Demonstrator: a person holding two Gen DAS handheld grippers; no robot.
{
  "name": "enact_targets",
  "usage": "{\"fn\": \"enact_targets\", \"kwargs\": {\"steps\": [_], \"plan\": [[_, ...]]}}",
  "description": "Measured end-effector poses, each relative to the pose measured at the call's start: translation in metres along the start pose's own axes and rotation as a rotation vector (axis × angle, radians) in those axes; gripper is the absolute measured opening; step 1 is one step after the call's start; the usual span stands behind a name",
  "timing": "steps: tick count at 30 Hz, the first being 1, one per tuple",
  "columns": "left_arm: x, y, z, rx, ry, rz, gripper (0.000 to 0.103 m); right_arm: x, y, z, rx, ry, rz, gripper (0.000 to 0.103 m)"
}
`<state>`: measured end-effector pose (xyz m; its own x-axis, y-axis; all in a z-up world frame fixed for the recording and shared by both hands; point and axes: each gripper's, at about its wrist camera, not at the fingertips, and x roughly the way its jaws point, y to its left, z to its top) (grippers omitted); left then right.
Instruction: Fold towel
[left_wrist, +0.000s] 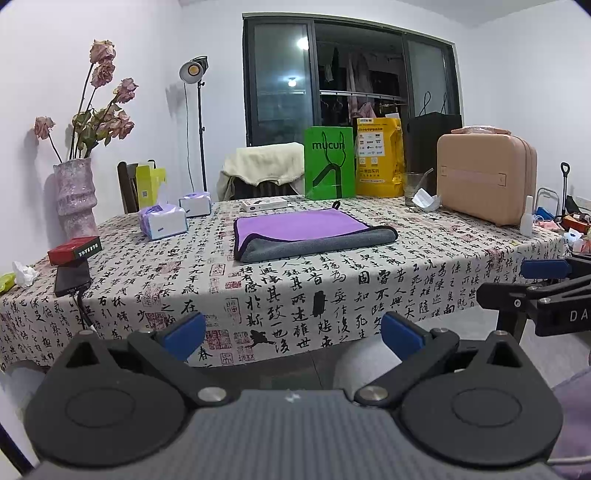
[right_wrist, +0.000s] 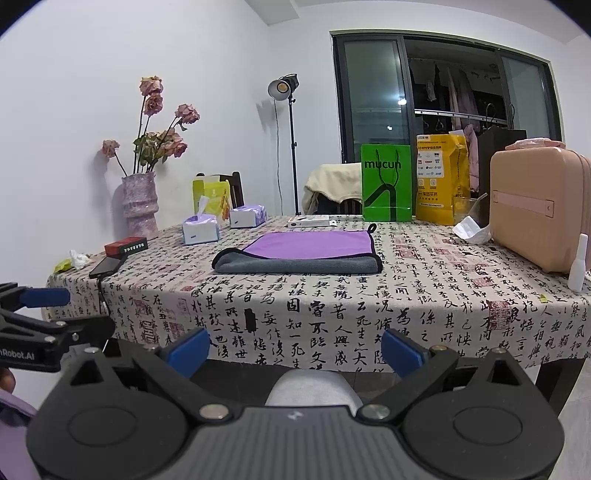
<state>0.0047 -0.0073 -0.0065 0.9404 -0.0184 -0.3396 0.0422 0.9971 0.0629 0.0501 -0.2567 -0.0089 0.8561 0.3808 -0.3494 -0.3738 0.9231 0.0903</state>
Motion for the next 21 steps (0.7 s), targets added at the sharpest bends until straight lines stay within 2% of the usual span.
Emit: {"fn": "enact_targets", "kwargs": {"steps": [13,21], "plan": [[0.0007,-0.001,-0.0004,0.004,0.001,-0.001,0.103,0.0014,-0.0018,0.0001,0.01,0.007,-0.007,0.1],[0.0053,-0.0037,0.0024,0.056,-0.027,0.0,0.103,0.0083,-0.0056,-0.0002,0.003,0.01,-0.031,0.1]]}}
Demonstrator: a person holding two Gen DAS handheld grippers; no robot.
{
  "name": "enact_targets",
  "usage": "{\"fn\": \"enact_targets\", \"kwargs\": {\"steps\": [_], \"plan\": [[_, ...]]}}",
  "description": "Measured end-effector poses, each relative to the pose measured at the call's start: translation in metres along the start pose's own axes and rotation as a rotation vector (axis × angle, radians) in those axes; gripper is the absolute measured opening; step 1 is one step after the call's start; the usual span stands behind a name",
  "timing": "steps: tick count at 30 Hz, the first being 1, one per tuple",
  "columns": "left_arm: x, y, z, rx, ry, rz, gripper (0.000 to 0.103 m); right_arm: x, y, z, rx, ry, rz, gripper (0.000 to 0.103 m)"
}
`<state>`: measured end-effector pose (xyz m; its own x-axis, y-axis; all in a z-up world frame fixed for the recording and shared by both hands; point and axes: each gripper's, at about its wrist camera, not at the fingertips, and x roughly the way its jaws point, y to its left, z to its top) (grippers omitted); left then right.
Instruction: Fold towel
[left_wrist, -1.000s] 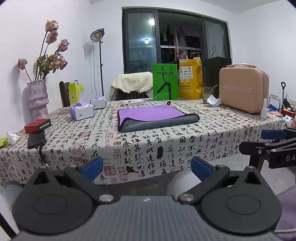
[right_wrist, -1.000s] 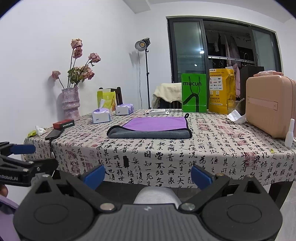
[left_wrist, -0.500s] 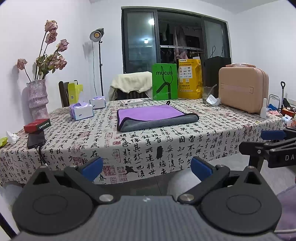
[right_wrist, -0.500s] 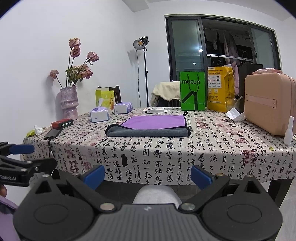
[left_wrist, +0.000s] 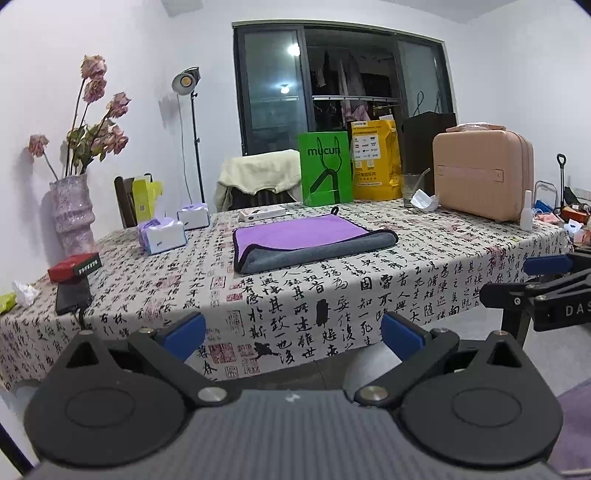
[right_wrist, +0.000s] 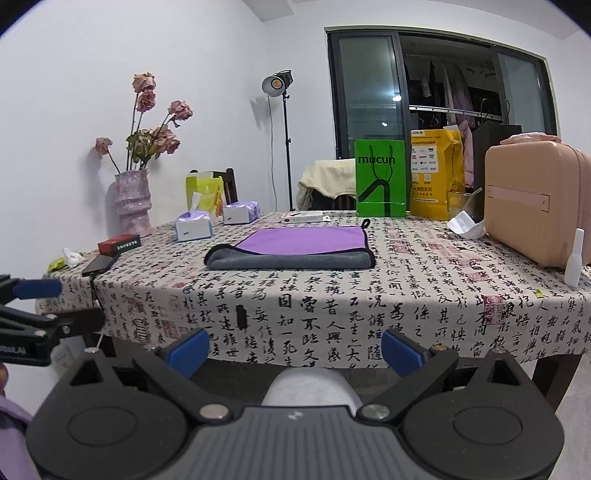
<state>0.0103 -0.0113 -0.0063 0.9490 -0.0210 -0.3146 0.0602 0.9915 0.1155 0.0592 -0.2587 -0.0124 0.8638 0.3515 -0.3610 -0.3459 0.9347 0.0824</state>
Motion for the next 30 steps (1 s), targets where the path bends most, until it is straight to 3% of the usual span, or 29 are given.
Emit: {"fn": "enact_targets", "kwargs": {"steps": [7,17,30], "plan": [[0.022,0.004,0.007,-0.003,0.006,-0.007,0.103,0.019,-0.009,0.001,-0.026,0.014,-0.03,0.1],[0.07,0.017,0.021,-0.045,0.066,0.022,0.103,0.068,-0.027,0.001,0.009,0.1,-0.03,0.1],[0.148,0.036,0.044,-0.074,0.106,0.02,0.103,0.136,-0.043,0.042,-0.015,0.091,-0.029,0.1]]}}
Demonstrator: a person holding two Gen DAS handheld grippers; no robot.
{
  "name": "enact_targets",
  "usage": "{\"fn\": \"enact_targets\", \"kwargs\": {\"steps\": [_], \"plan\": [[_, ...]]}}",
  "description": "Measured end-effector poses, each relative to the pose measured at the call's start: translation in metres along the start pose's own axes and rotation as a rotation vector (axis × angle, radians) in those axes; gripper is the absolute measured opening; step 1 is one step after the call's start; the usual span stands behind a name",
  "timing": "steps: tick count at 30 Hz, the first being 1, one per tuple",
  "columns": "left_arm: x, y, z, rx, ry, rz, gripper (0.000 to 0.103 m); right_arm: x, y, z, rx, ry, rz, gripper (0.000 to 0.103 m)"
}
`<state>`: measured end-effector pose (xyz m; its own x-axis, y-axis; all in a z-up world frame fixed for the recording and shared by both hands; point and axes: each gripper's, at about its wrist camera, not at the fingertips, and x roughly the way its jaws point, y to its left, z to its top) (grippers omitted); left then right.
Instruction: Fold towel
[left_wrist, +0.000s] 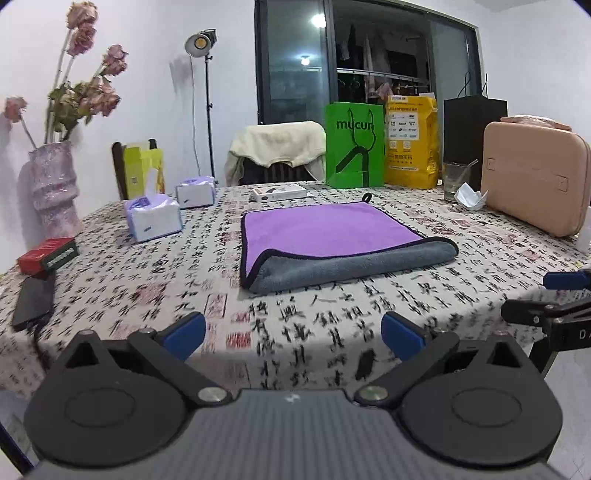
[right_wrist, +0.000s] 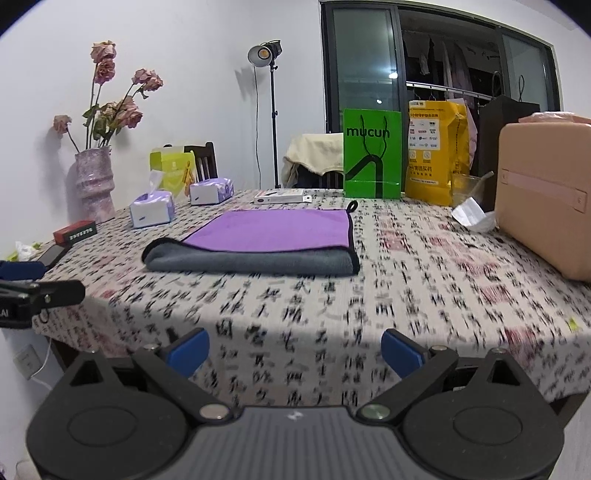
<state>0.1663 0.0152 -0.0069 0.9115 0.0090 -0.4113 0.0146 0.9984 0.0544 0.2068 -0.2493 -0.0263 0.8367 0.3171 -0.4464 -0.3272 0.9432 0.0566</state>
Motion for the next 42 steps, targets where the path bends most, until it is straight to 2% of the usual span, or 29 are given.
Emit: {"fn": "enact_targets", "kwargs": {"steps": [6,10,12,15,17,18,20,21,23,24,25,27,35,39,42], "plan": [[0.057,0.013,0.02,-0.002,0.021,0.021,0.103,0.045,-0.016,0.023,-0.025,-0.006,-0.006,0.098],[0.091,0.024,0.035,-0.006,0.021,0.021,0.1,0.08,-0.032,0.039,-0.018,0.004,0.015,0.089],[0.109,0.031,0.04,-0.008,0.026,0.028,0.094,0.098,-0.041,0.047,-0.007,0.02,0.021,0.088],[0.133,0.041,0.046,-0.038,0.068,-0.01,0.077,0.121,-0.053,0.058,0.006,0.032,0.031,0.085],[0.147,0.045,0.047,-0.051,0.113,-0.058,0.062,0.134,-0.06,0.065,0.011,0.036,0.044,0.081],[0.154,0.047,0.047,-0.049,0.139,-0.081,0.059,0.141,-0.063,0.068,0.017,0.046,0.057,0.077],[0.163,0.048,0.045,-0.038,0.178,-0.111,0.038,0.154,-0.07,0.073,0.034,0.088,0.096,0.071],[0.165,0.049,0.044,-0.039,0.18,-0.119,0.033,0.16,-0.072,0.075,0.041,0.106,0.113,0.064],[0.165,0.051,0.043,-0.048,0.173,-0.126,0.014,0.167,-0.075,0.076,0.042,0.132,0.139,0.05],[0.165,0.052,0.044,-0.051,0.167,-0.128,0.01,0.17,-0.074,0.077,0.035,0.146,0.146,0.033],[0.165,0.053,0.044,-0.055,0.163,-0.129,0.009,0.172,-0.073,0.077,0.021,0.156,0.149,0.015],[0.167,0.056,0.046,-0.072,0.157,-0.133,0.007,0.174,-0.071,0.078,-0.005,0.161,0.151,0.007],[0.178,0.065,0.068,-0.131,0.094,-0.117,0.006,0.182,-0.065,0.096,-0.078,0.117,0.153,0.005],[0.195,0.074,0.087,-0.154,0.064,-0.104,0.006,0.198,-0.066,0.112,-0.088,0.092,0.146,0.005],[0.214,0.08,0.102,-0.15,0.07,-0.105,0.006,0.215,-0.069,0.127,-0.101,0.082,0.147,0.005]]}}
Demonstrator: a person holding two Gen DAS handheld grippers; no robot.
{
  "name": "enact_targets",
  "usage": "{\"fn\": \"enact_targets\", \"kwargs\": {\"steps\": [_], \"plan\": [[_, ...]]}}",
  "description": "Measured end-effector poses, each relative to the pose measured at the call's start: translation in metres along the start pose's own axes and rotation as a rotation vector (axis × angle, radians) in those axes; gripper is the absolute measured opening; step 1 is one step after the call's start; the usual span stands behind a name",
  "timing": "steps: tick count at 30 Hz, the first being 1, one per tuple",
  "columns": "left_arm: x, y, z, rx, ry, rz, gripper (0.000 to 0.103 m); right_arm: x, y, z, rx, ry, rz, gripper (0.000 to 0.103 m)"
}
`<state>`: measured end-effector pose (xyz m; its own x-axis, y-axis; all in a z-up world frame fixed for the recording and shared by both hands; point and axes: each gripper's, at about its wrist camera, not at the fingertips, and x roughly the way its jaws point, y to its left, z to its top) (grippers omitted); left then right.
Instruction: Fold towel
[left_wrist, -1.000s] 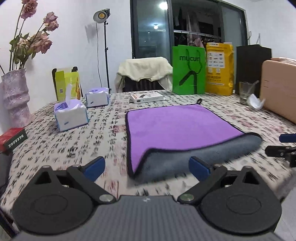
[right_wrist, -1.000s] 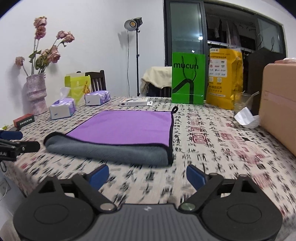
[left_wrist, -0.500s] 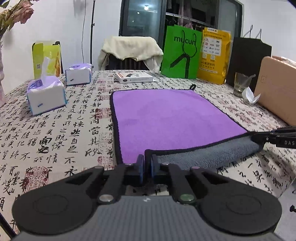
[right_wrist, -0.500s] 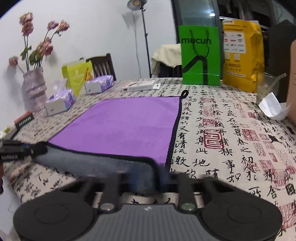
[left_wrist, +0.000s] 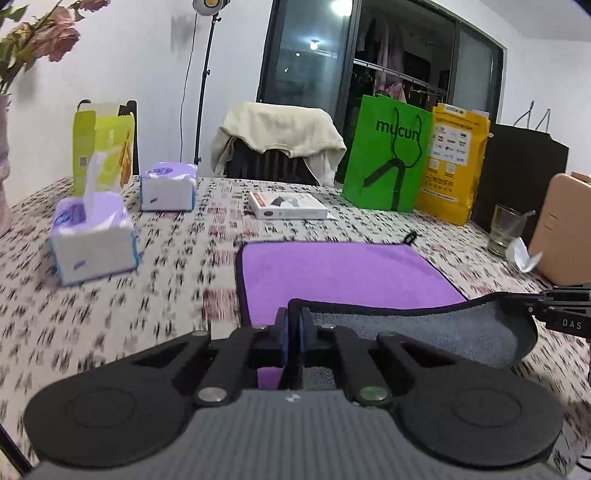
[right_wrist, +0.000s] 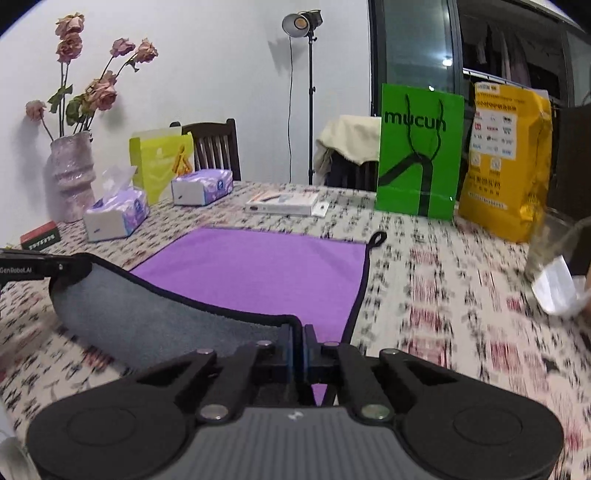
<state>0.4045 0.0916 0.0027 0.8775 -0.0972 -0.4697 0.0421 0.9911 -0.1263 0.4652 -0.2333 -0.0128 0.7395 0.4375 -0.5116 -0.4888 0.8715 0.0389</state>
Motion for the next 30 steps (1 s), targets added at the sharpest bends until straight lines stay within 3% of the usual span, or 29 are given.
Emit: {"fn": "enact_targets", "kwargs": {"steps": [11,20,26,27,30], "plan": [[0.094,0.032,0.065,-0.03,0.096,-0.019,0.006,0.088,-0.037,0.061,0.046,0.037,0.023,0.005],[0.173,0.049,0.091,-0.073,0.154,0.007,0.006,0.165,-0.067,0.093,0.088,0.105,-0.011,0.004],[0.196,0.054,0.093,-0.109,0.177,0.027,0.008,0.2,-0.075,0.096,0.104,0.148,-0.029,0.005],[0.197,0.055,0.093,-0.117,0.174,0.049,0.009,0.202,-0.075,0.095,0.109,0.155,-0.032,0.01],[0.191,0.06,0.091,-0.131,0.159,0.072,0.017,0.201,-0.075,0.092,0.108,0.147,-0.053,0.013]]}}
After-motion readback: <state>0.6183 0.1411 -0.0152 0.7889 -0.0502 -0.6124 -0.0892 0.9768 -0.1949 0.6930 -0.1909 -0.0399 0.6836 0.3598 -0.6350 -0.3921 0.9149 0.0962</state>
